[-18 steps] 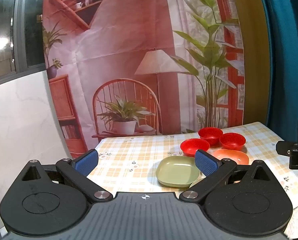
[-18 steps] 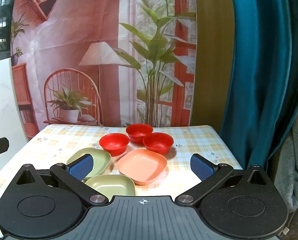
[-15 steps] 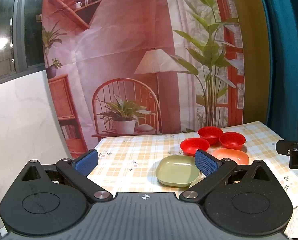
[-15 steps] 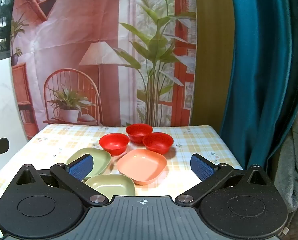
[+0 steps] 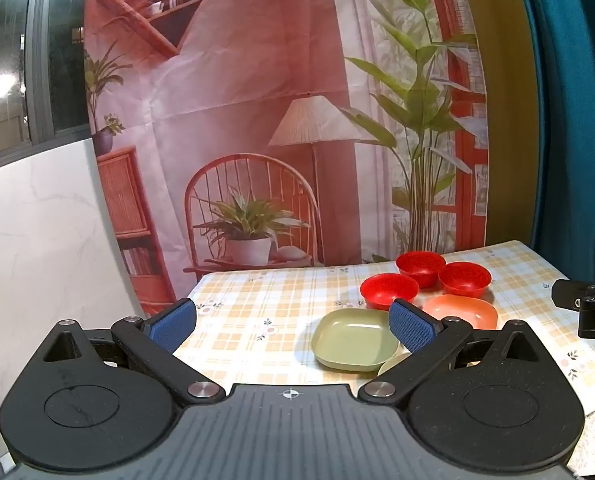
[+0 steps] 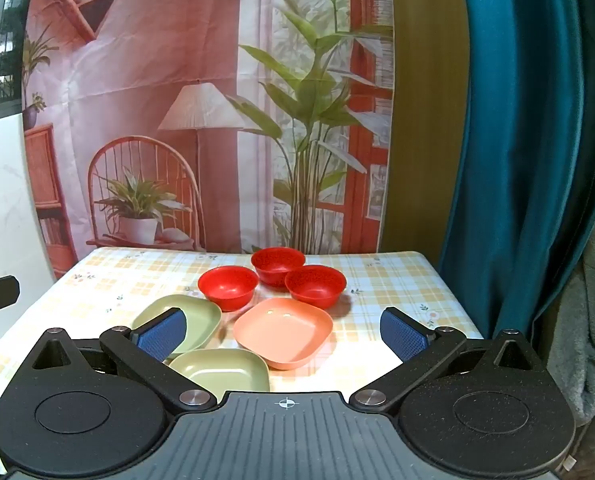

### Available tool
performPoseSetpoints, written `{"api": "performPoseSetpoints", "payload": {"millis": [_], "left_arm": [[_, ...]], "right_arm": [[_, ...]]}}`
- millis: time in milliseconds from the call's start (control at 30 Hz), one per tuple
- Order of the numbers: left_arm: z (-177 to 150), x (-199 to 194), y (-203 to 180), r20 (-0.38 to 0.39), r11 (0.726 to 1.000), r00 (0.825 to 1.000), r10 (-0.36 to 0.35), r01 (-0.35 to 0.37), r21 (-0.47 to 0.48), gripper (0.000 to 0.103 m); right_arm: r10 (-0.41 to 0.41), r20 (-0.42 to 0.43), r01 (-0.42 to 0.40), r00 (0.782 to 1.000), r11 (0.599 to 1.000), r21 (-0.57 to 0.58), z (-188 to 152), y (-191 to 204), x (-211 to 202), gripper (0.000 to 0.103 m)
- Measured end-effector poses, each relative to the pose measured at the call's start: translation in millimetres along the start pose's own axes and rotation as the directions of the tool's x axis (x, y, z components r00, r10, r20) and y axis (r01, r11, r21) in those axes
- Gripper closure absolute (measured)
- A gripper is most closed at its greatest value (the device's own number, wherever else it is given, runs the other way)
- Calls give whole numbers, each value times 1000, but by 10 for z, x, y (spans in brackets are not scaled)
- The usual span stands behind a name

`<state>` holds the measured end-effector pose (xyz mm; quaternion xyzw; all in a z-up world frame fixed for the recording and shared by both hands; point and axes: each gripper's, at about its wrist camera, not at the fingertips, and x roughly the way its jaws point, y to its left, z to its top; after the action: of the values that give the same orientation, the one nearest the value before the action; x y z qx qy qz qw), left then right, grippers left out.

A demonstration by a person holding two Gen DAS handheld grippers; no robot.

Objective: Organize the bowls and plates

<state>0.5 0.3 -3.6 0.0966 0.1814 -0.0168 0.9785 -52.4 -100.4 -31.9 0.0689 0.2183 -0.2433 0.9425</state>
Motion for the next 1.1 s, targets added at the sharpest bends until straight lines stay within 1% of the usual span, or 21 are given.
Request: {"api": "performPoseSetpoints", "payload": {"millis": [1100], "left_arm": [[15,28,2,-12,1000,1000,8,-8,-11,0]], "right_arm": [[-3,2,3,1000,1000,-5,38,-29,12,0]]}}
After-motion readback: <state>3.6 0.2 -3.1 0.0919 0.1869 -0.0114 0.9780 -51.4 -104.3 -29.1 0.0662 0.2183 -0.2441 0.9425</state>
